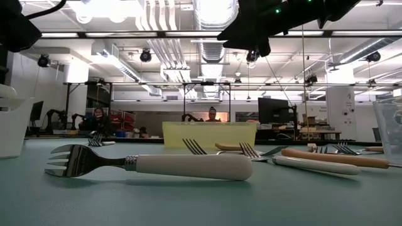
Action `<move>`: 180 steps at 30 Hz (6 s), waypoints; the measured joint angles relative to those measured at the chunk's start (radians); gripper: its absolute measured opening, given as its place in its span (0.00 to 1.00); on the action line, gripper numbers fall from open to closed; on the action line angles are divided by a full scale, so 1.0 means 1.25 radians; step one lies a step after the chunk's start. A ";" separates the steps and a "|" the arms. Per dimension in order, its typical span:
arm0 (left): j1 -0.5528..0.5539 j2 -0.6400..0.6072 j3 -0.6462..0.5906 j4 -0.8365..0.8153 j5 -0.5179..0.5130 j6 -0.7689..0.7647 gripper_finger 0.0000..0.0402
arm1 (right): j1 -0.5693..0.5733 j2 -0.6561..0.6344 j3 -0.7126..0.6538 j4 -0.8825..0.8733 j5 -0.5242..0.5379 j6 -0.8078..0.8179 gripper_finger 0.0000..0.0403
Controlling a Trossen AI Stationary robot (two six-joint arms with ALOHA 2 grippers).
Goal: Sort silverware by color (type)
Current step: Put the white fork into the white bin, then put the yellow fork into the yellow bin
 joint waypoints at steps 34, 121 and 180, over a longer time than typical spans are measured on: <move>0.000 -0.005 -0.143 0.185 -0.024 -0.012 0.08 | 0.000 0.000 0.000 0.001 0.000 -0.012 0.41; 0.441 -0.333 -0.036 0.484 -0.421 1.606 0.19 | 0.018 0.073 0.153 -0.360 -0.035 0.323 0.20; 0.490 -0.647 -0.205 0.607 -0.424 1.679 0.19 | -0.031 0.612 0.632 -1.088 -0.182 0.423 0.47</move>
